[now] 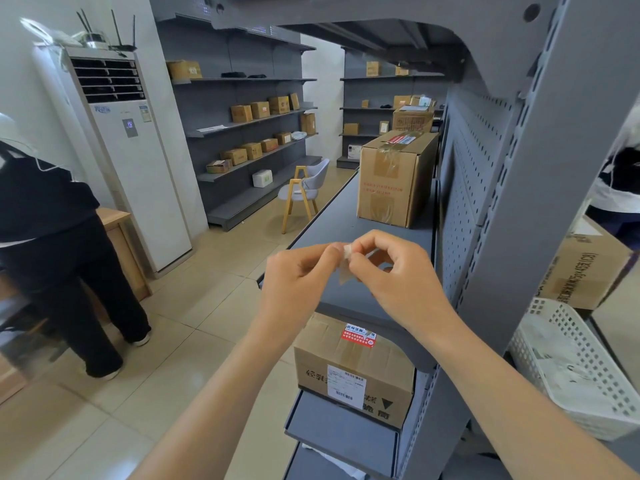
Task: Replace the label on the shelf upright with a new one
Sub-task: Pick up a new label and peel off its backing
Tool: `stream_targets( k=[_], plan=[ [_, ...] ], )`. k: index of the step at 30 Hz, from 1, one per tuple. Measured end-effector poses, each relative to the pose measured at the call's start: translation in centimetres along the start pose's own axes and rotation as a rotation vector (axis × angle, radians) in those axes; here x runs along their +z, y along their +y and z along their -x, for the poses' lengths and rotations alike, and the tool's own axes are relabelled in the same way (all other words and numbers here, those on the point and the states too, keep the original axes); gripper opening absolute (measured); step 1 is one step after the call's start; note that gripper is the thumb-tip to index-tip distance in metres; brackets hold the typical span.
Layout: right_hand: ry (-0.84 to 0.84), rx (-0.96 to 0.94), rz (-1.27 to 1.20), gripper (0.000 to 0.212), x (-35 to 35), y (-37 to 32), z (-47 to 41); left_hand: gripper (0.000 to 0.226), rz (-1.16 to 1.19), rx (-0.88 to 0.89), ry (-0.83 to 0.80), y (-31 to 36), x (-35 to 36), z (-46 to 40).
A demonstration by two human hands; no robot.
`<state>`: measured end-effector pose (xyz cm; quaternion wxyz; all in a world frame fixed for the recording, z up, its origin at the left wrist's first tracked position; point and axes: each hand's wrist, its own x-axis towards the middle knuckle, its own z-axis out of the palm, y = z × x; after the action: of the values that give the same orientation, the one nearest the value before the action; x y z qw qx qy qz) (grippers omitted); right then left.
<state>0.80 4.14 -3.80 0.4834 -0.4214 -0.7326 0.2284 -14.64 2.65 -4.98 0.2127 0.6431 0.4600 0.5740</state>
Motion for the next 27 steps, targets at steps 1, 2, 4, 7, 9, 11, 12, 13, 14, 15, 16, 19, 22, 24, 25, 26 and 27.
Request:
stream_targets(
  k=[1,2,4,7,9,11,12,13,14,15,16,19,22,24,25,26,27],
  plan=[
    [-0.002,-0.001,0.003,0.010,0.0,-0.1,-0.1,0.024,-0.015,0.007,0.028,0.0,-0.1,0.0],
    [-0.002,0.000,0.001,0.009,-0.1,-0.1,-0.1,0.021,-0.030,0.016,0.052,0.1,-0.1,0.0],
    [0.005,0.016,-0.033,0.012,-0.2,-0.1,-0.1,0.018,-0.015,0.007,0.106,0.3,-0.4,-0.1],
    [0.013,0.048,-0.112,0.016,-0.4,-0.3,-0.1,0.018,0.017,-0.037,0.187,-0.2,-1.1,-0.5],
    [0.026,0.057,-0.145,0.013,-0.5,-0.4,0.0,0.022,0.015,-0.070,0.236,-0.6,-1.6,-0.7],
    [0.029,0.061,-0.182,0.015,-0.7,-0.6,0.1,0.025,0.011,-0.109,0.293,-0.8,-2.1,-0.9],
    [0.027,0.057,-0.195,0.013,-0.8,-0.7,0.2,0.024,0.005,-0.120,0.321,-0.8,-2.4,-0.9],
    [0.025,0.050,-0.203,0.011,-0.9,-0.8,0.3,0.022,-0.002,-0.132,0.344,-0.9,-2.7,-1.0],
    [0.021,0.042,-0.206,0.010,-1.0,-0.9,0.5,0.020,-0.011,-0.143,0.363,-1.1,-3.0,-1.0],
    [0.021,0.029,-0.206,0.010,-1.2,-1.0,0.7,0.020,-0.022,-0.149,0.378,-1.3,-3.3,-1.0],
    [0.021,0.013,-0.205,0.011,-1.4,-1.1,0.9,0.021,-0.030,-0.151,0.393,-1.6,-3.6,-1.0],
    [0.039,-0.017,-0.219,0.012,-2.1,-1.8,1.7,0.023,-0.002,-0.147,0.455,-2.7,-4.2,-1.0],
    [0.085,-0.026,-0.270,0.012,-3.3,-2.5,2.4,0.025,0.050,-0.111,0.498,-2.1,-3.2,-1.0],
    [0.125,-0.046,-0.289,0.014,-4.1,-2.9,2.8,0.026,0.126,-0.070,0.485,-0.6,-1.7,-0.8],
    [0.150,-0.056,-0.295,0.016,-4.7,-3.1,3.1,0.028,0.157,-0.044,0.467,0.3,-0.5,-0.3],
    [0.172,-0.066,-0.298,0.017,-5.2,-3.1,3.3,0.032,0.182,-0.011,0.441,0.9,0.5,0.1],
    [0.192,-0.072,-0.292,0.017,-5.7,-3.1,3.6,0.035,0.212,0.034,0.413,1.4,1.6,0.7]
  ],
)
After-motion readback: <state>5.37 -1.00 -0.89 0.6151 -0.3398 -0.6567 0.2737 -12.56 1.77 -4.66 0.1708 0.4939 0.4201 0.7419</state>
